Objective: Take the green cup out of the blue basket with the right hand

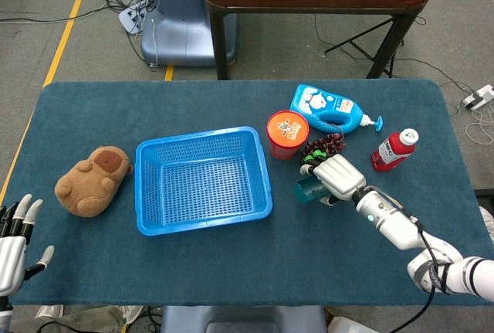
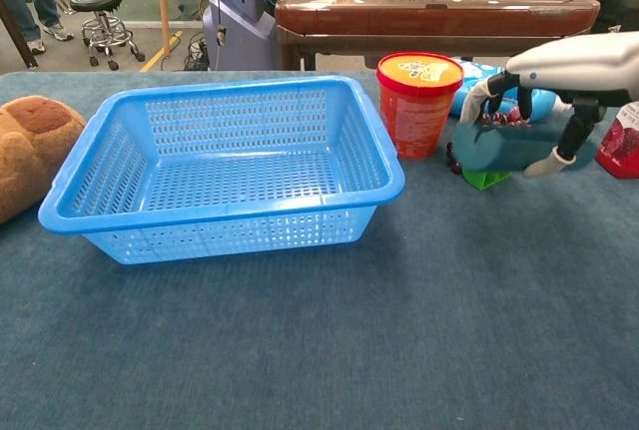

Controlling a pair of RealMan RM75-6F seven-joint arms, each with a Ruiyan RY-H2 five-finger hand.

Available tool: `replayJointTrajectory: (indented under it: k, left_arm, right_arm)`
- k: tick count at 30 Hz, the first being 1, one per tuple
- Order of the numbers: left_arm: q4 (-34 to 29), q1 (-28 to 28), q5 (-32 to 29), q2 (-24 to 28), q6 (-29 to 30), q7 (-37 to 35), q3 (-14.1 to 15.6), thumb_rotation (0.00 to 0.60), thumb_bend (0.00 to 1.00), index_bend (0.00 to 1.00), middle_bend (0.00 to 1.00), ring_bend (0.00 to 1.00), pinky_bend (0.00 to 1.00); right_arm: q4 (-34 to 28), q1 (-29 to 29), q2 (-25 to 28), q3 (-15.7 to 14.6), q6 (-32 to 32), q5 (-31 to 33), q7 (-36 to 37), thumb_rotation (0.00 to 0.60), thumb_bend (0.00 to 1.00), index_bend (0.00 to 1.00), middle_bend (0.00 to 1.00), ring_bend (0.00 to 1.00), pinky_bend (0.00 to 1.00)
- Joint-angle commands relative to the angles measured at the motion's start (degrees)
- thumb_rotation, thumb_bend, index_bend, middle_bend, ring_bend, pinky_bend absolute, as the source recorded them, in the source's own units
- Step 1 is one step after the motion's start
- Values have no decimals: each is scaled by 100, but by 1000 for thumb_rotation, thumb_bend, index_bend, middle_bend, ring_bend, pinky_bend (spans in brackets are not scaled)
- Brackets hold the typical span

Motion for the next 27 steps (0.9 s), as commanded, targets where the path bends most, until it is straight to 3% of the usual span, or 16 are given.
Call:
replayJointTrajectory:
  k: [1,6,10,14,18,27]
  left_arm:
    - [-6,9,-4,6,15,9,3,600,318,0,0,0,0]
    - [10,7,-20,6,3,-3,7,600,318,0,0,0,0]
    - [37,-17,-27,9,-16,-29,-11,600,318,0,0,0,0]
    - [76,-53,-70,26,-51,-61,-49,600,318,0,0,0,0]
    - [105,-104,-111,22,-105,-66,-85,600,318,0,0,0,0]
    - [83,-215,-90,-59,-209,39,-100,600,318,0,0,0,0]
  right_arm:
    - [82,17,-68,-7,-60,-116,60,600,111,16,73,51,213]
    - [-75,-122,88,48,240,-265,74,600,110,0,6,9,179]
    - [-358,-517,348,56,911,-351,-50,600,114,0,65,20,178]
    - [-652,-1195,618,-25,1819,-304,-257,600,150,81,181,122,208]
    - [-707,-1904,728,-180,2734,-396,-429,600,179,178,236,193,270]
    - [-483,-3406,619,-485,4346,-474,-319,600,195,205,259,204,293]
